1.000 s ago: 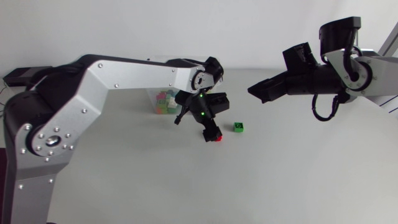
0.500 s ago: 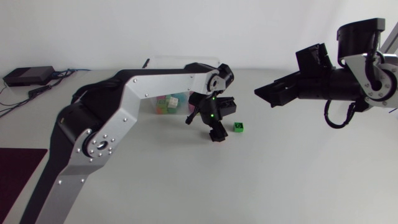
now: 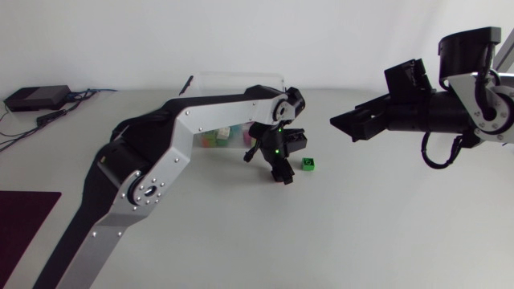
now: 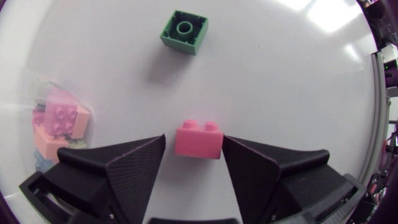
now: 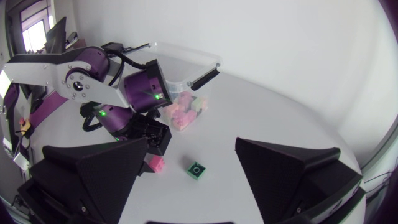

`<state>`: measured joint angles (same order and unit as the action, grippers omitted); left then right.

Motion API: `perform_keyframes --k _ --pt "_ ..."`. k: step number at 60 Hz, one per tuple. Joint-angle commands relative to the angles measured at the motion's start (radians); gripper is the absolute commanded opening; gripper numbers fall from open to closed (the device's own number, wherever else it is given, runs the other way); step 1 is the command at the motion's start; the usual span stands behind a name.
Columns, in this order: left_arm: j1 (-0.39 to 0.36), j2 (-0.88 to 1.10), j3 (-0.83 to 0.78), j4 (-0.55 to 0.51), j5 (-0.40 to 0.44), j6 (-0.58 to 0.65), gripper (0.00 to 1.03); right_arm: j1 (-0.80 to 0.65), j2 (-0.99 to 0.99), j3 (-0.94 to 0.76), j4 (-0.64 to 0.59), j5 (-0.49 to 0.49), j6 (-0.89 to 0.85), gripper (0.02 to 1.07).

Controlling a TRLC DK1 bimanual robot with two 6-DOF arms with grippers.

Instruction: Place the duplo bricks in the container

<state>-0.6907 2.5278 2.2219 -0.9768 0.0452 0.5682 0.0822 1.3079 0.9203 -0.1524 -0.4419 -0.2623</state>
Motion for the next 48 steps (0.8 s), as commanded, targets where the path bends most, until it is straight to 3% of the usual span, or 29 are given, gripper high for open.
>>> perform_keyframes --k 1,7,12,24,37,48 --pt "-0.009 0.039 0.045 -0.022 -0.007 -0.021 0.53 -0.010 -0.012 -0.032 0.001 -0.004 -0.017 1.03" --pt "-0.010 0.043 0.045 -0.022 -0.007 -0.022 0.38 -0.012 -0.007 -0.037 0.001 -0.006 -0.023 1.03" --pt "-0.013 0.035 0.035 -0.025 -0.005 -0.019 0.35 -0.013 -0.002 -0.037 0.001 -0.004 -0.026 1.02" --pt "-0.007 -0.080 -0.065 0.010 0.022 -0.021 0.33 -0.006 0.070 0.008 -0.022 0.068 -0.014 1.02" --pt "0.022 -0.333 -0.301 0.096 0.045 -0.047 0.33 0.025 0.159 0.045 -0.033 0.157 0.040 1.02" --pt "0.071 -0.538 -0.446 0.144 0.053 -0.080 0.33 0.099 0.257 0.074 -0.050 0.292 0.078 1.02"
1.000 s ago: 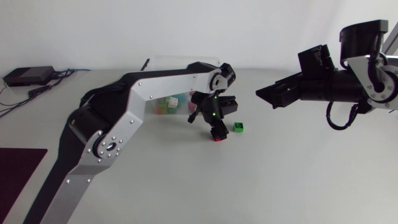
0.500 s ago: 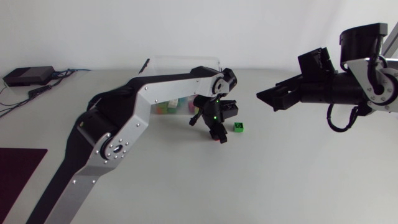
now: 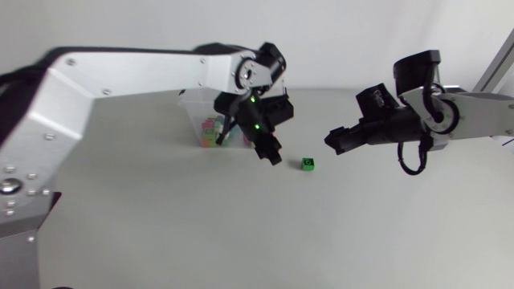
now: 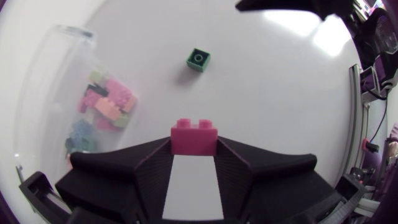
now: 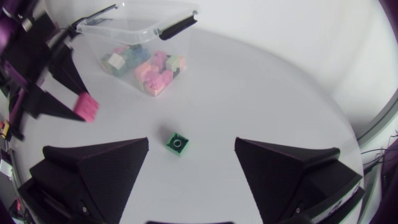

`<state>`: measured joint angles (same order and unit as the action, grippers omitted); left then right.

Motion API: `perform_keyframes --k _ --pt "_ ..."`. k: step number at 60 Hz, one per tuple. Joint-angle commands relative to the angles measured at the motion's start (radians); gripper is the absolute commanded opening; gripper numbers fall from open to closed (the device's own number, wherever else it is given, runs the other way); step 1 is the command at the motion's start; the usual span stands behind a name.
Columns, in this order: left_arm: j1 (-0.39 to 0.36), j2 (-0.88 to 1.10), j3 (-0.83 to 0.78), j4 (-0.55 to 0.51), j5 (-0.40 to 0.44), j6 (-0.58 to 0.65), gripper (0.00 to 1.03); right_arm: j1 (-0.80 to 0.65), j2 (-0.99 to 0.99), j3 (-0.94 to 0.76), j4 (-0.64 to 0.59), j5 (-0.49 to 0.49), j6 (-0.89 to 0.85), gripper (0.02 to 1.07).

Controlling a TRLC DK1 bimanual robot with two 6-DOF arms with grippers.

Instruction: Place the duplo bricks in the container

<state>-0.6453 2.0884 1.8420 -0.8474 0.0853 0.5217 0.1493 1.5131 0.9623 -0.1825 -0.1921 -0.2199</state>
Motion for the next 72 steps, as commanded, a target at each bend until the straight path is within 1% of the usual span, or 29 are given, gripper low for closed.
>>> perform_keyframes --k 1,5,10,16,22,26,27,32,39,51,63,69,72 --pt "0.029 -0.113 -0.075 0.019 0.013 -0.037 0.33 0.038 0.061 0.036 -0.026 0.052 0.040 1.02" --pt "0.039 -0.163 -0.110 0.031 0.013 -0.049 0.33 0.056 0.090 0.056 -0.046 0.072 0.060 1.02" --pt "0.064 -0.222 -0.141 0.054 0.013 -0.075 0.33 0.084 0.150 0.115 -0.112 0.120 0.103 1.02" --pt "0.104 -0.257 -0.150 0.079 0.013 -0.101 0.33 0.095 0.213 0.197 -0.196 0.125 0.171 0.96" --pt "0.153 -0.284 -0.162 0.136 0.014 -0.127 0.33 0.111 0.271 0.273 -0.256 0.134 0.251 0.96" --pt "0.165 -0.297 -0.168 0.160 0.014 -0.134 0.33 0.134 0.317 0.323 -0.308 0.146 0.272 0.96" --pt "0.171 -0.304 -0.175 0.182 0.014 -0.140 0.33 0.139 0.328 0.334 -0.316 0.151 0.281 0.96" --pt "0.191 -0.314 -0.179 0.229 0.014 -0.163 0.33 0.173 0.368 0.366 -0.331 0.209 0.303 0.96" --pt "0.223 -0.311 -0.178 0.307 0.014 -0.195 0.33 0.191 0.426 0.432 -0.394 0.243 0.340 0.96" --pt "0.303 -0.241 -0.170 0.450 0.014 -0.265 0.34 0.207 0.498 0.492 -0.434 0.257 0.358 0.96" --pt "0.357 -0.179 -0.155 0.510 0.014 -0.302 0.35 0.200 0.541 0.520 -0.448 0.261 0.384 0.96" --pt "0.363 -0.165 -0.152 0.528 0.014 -0.316 0.35 0.191 0.561 0.535 -0.453 0.261 0.393 0.96" --pt "0.363 -0.165 -0.152 0.539 0.014 -0.322 0.35 0.188 0.576 0.549 -0.474 0.263 0.404 0.96"
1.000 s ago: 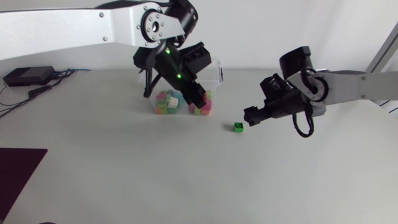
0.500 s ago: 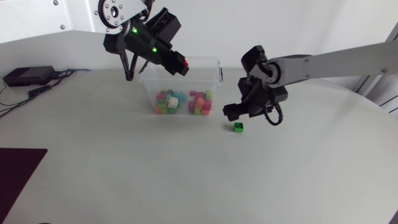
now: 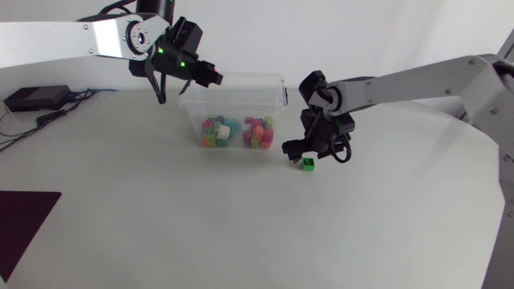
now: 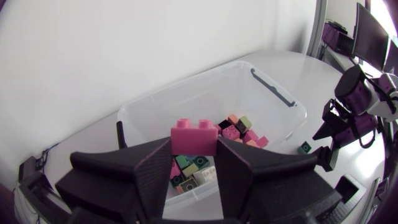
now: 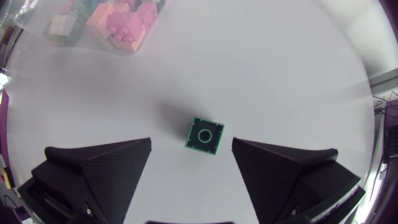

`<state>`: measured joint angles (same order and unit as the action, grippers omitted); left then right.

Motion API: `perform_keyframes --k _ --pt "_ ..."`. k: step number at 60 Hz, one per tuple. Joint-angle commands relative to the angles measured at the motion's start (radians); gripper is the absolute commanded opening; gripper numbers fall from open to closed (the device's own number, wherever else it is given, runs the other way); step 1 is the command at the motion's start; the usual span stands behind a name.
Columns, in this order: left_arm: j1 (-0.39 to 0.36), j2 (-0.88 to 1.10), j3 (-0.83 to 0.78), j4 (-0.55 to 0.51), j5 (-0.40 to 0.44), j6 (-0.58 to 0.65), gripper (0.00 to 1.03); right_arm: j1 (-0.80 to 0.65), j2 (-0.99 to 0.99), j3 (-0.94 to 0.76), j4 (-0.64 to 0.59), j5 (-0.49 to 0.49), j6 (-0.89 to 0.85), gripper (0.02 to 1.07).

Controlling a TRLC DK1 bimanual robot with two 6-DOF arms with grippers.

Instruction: Place the duplo bricks in the container

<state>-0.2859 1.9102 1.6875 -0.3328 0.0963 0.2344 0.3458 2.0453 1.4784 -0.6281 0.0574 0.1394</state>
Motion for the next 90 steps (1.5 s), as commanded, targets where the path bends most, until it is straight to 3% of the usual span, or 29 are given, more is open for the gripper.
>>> perform_keyframes --k 1,10,18,24,29,36,41,51,61,79,82,84,86,89,90 --pt "0.004 0.015 0.003 0.029 0.003 -0.037 0.35 -0.008 0.049 0.036 -0.032 0.013 0.048 0.96" --pt "0.005 0.032 0.011 0.060 0.002 -0.060 0.36 -0.011 0.085 0.053 -0.048 0.032 0.062 0.95" --pt "0.011 0.059 0.021 0.089 0.002 -0.076 0.36 -0.022 0.113 0.066 -0.053 0.032 0.072 0.87" --pt "0.013 0.078 0.028 0.100 0.002 -0.090 0.37 -0.024 0.121 0.069 -0.050 0.030 0.080 0.87" --pt "0.013 0.093 0.038 0.107 -0.001 -0.098 0.37 -0.027 0.125 0.072 -0.045 0.030 0.085 0.76" --pt "0.021 0.112 0.052 0.115 -0.003 -0.109 0.37 -0.028 0.136 0.083 -0.044 0.032 0.089 0.75" --pt "0.025 0.113 0.057 0.121 -0.003 -0.116 0.37 -0.028 0.139 0.088 -0.044 0.030 0.091 0.62" --pt "0.030 0.125 0.070 0.127 -0.009 -0.119 0.37 -0.028 0.164 0.105 -0.042 0.032 0.095 0.52" --pt "0.030 0.139 0.081 0.127 -0.010 -0.124 0.37 -0.033 0.176 0.111 -0.042 0.032 0.097 0.22" --pt "0.021 0.178 0.113 0.127 -0.030 -0.139 0.39 -0.039 0.019 0.042 -0.050 0.033 0.081 0.21" --pt "0.019 0.184 0.120 0.127 -0.040 -0.145 0.41 -0.034 -0.014 0.037 -0.058 0.033 0.077 0.21" --pt "0.017 0.185 0.123 0.127 -0.049 -0.150 0.49 -0.030 -0.039 0.036 -0.062 0.033 0.072 0.20" --pt "0.016 0.185 0.124 0.127 -0.053 -0.150 0.63 -0.025 -0.060 0.036 -0.068 0.033 0.071 0.21" --pt "0.016 0.181 0.121 0.127 -0.053 -0.153 0.96 -0.019 -0.100 0.037 -0.076 0.035 0.066 0.21" --pt "0.016 0.179 0.120 0.127 -0.053 -0.153 0.98 -0.016 -0.109 0.039 -0.079 0.035 0.065 0.21"
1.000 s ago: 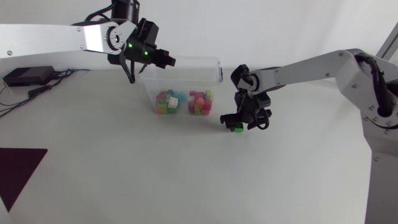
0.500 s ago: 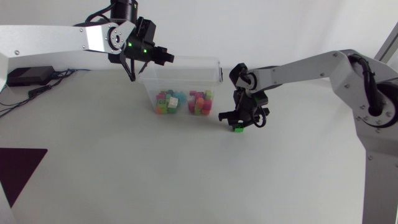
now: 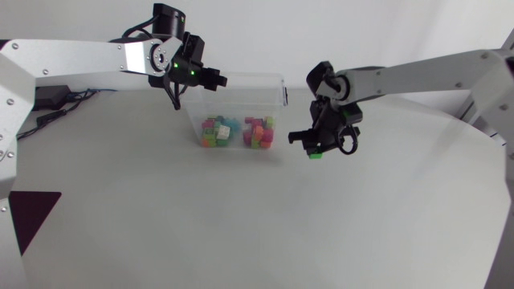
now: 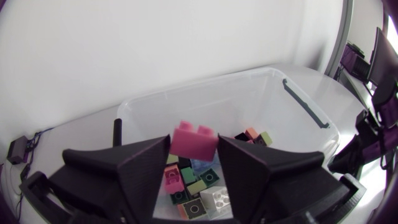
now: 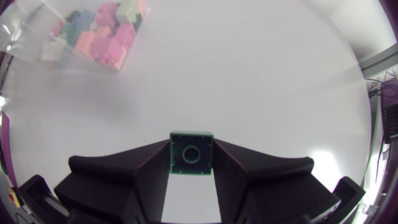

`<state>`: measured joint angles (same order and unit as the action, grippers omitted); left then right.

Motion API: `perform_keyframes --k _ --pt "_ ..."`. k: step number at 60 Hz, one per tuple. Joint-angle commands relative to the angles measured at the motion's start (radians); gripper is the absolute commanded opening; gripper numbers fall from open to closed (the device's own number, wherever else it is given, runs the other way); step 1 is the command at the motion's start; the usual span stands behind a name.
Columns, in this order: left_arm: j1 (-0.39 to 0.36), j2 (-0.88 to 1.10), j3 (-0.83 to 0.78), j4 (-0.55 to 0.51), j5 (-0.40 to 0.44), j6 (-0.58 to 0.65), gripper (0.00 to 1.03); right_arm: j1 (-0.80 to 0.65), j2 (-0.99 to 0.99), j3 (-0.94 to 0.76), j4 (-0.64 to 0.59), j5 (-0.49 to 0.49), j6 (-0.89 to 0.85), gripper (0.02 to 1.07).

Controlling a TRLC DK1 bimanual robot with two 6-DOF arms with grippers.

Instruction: Place the duplo bricks in the container

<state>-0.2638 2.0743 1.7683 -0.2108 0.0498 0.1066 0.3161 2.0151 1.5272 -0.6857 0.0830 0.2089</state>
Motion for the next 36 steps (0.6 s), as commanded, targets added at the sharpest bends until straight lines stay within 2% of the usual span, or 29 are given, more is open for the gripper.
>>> perform_keyframes --k 1,19,36 --pt "-0.005 0.012 0.036 0.005 -0.007 -0.025 1.00 0.015 -0.093 -0.007 -0.025 0.009 -0.008 0.21" --pt "0.012 -0.183 -0.096 0.007 -0.024 -0.016 1.00 0.077 -0.214 0.100 -0.043 0.009 -0.032 0.21" --pt "0.041 -0.370 -0.263 -0.001 -0.073 0.027 0.99 0.146 -0.133 0.298 -0.032 0.008 -0.054 0.21"
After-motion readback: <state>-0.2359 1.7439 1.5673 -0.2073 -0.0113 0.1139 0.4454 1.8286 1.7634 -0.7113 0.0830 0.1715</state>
